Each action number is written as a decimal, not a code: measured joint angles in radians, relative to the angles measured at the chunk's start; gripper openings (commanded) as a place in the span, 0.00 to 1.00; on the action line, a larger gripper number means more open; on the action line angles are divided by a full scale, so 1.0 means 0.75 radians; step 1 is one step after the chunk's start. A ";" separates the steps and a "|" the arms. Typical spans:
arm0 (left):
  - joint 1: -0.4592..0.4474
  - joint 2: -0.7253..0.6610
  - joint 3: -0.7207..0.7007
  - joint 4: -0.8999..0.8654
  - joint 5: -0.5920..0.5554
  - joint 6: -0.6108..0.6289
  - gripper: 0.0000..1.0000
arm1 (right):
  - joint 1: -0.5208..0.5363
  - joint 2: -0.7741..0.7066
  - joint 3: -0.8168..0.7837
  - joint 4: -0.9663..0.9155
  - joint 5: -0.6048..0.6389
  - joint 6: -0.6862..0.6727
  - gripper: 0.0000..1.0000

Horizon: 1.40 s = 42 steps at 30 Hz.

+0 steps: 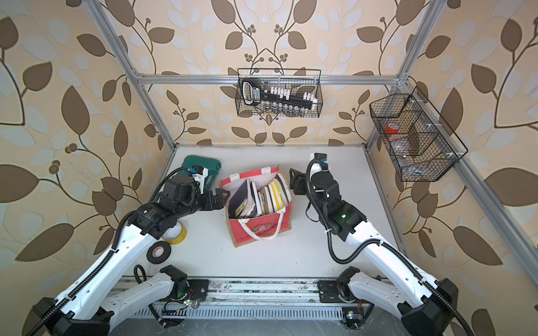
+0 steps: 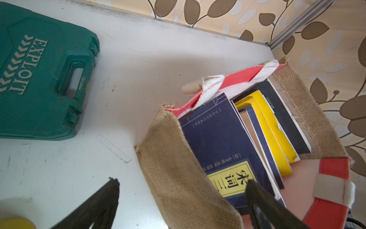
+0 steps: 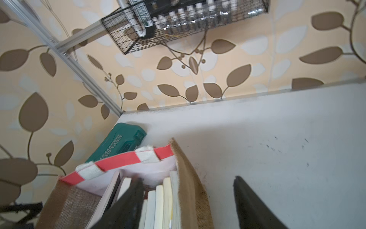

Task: Put the books into the canvas bag
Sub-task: Adjust the canvas bag at the center of the board, then reset both arms

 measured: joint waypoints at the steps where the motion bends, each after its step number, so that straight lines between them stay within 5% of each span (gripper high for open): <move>1: 0.012 0.006 0.007 -0.013 -0.016 -0.002 0.99 | -0.058 0.016 -0.001 0.009 -0.020 -0.021 0.97; 8: 0.186 0.205 0.241 -0.122 -0.132 -0.010 0.99 | -0.458 0.276 -0.012 0.092 -0.193 -0.151 0.99; 14: 0.431 0.380 0.337 -0.119 -0.203 0.014 0.99 | -0.549 0.434 -0.137 0.298 -0.181 -0.316 0.99; 20: 0.468 0.505 0.158 0.097 -0.330 0.140 0.99 | -0.571 0.493 -0.415 0.722 -0.164 -0.499 0.99; 32: 0.492 0.653 -0.231 0.550 -0.558 0.180 0.99 | -0.671 0.592 -0.547 1.121 -0.243 -0.529 0.99; 42: 0.482 0.726 -0.463 1.074 -0.669 0.231 0.99 | -0.689 0.536 -0.567 1.101 -0.250 -0.502 0.98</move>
